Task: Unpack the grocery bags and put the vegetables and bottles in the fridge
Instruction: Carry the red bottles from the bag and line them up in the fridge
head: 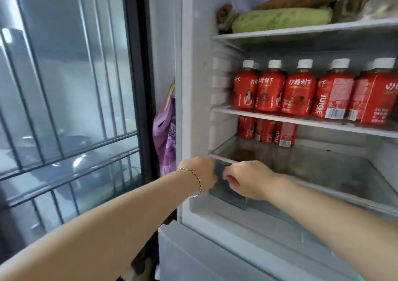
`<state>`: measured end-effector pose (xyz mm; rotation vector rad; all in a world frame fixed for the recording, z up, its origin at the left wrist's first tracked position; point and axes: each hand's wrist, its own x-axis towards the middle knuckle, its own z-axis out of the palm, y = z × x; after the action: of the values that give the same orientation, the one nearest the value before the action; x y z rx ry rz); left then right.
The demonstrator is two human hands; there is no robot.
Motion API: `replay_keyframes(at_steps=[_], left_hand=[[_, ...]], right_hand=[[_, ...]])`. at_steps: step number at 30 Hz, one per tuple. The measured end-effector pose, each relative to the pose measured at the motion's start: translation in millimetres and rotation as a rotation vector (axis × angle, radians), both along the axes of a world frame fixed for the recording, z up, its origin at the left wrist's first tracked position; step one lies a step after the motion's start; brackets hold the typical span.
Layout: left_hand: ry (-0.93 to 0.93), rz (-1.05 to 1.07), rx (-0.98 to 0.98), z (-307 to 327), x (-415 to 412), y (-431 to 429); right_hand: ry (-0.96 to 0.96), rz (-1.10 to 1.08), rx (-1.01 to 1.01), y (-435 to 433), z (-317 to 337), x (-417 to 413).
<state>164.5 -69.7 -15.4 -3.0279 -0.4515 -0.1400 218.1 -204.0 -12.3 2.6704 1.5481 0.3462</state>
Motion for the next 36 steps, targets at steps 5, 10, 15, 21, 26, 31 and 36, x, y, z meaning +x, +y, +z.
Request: replay_keyframes(at_steps=[5, 10, 15, 21, 26, 31, 36], left_hand=[[0.099, 0.339, -0.125, -25, -132, 41], [0.045, 0.713, -0.273, -57, -323, 66], [-0.042, 1.093, -0.338, -90, -534, 41], [-0.097, 1.566, -0.389, -120, -816, -63], [-0.142, 1.905, -0.412, -125, -1012, -189], [-0.223, 2.191, -0.452, -133, -1145, -318], [-0.351, 2.462, -0.448, -150, -1236, -412]], right_hand=[[0.108, 0.183, -0.184, 62, -18, -100], [0.126, 0.533, -0.314, 122, -38, -250], [0.103, 0.865, -0.294, 141, -51, -438], [0.11, 1.263, -0.35, 109, -79, -710], [0.068, 1.558, -0.422, 37, -97, -919], [0.086, 1.776, -0.549, -50, -103, -1083], [0.061, 1.987, -0.562, -117, -118, -1211]])
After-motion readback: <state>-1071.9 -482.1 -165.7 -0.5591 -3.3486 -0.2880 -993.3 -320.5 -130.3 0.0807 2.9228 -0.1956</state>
